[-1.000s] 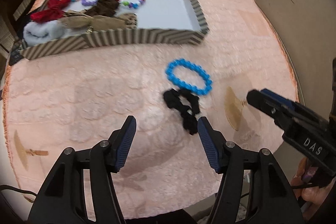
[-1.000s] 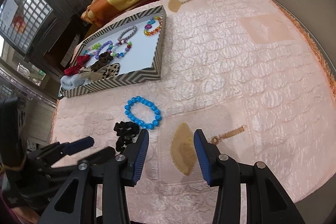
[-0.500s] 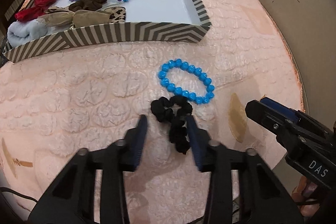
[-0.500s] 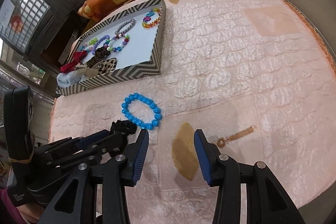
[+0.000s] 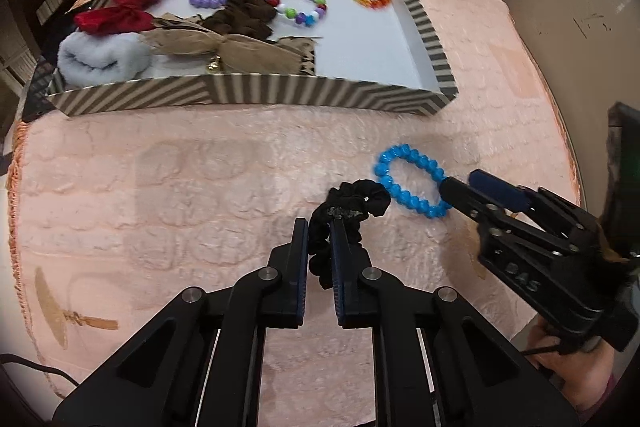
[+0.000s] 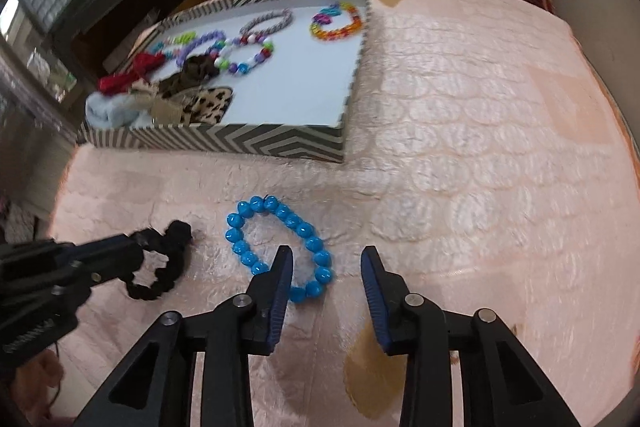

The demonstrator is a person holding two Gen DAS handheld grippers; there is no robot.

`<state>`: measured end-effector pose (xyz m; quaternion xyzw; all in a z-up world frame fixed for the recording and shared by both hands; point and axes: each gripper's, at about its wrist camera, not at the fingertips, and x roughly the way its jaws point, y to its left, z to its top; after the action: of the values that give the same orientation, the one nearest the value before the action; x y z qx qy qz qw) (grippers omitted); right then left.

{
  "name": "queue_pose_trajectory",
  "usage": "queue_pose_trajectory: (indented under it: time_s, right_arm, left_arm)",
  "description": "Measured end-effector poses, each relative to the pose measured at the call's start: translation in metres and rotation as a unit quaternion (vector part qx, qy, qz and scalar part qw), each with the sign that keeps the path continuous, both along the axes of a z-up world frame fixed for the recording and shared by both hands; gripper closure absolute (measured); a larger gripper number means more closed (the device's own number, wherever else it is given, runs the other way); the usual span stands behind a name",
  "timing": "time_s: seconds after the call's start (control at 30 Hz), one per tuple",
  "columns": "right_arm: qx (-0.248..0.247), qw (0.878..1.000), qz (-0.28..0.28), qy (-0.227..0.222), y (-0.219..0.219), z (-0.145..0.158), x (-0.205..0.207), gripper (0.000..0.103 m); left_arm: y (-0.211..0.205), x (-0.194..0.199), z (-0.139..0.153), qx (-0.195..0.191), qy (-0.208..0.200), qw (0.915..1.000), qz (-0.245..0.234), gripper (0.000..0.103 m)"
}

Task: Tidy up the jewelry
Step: 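Grasp the black scrunchie with the left tool while the right tool grasps the blue bead bracelet, then carry both items into the tray and open both tools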

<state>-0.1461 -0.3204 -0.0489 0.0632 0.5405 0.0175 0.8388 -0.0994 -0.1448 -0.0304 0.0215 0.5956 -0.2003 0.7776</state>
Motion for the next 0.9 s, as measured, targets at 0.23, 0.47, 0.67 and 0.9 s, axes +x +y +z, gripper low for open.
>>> queue_pose_trajectory:
  time_s: [0.23,0.47,0.67,0.9]
  right_arm:
    - [-0.063,0.998,0.030,0.002,0.020,-0.007,0.008,0.095]
    - [-0.043,0.999,0.019,-0.017,0.019,0.011,0.003,0.095]
    - [-0.017,0.998,0.007,-0.055,0.013,0.051,-0.002,0.095]
    - [-0.002,0.996,-0.001,-0.085,0.005,0.085,0.004,0.095]
  left_arm:
    - [0.004,0.002,0.002,0.004,-0.003,1.0000,0.004,0.094]
    - [0.010,0.002,0.008,0.000,-0.006,1.0000,-0.001,0.095]
    - [0.018,0.008,0.022,-0.022,-0.002,0.9996,-0.016,0.096]
    - [0.032,0.022,0.042,-0.041,-0.002,0.9990,-0.018,0.096]
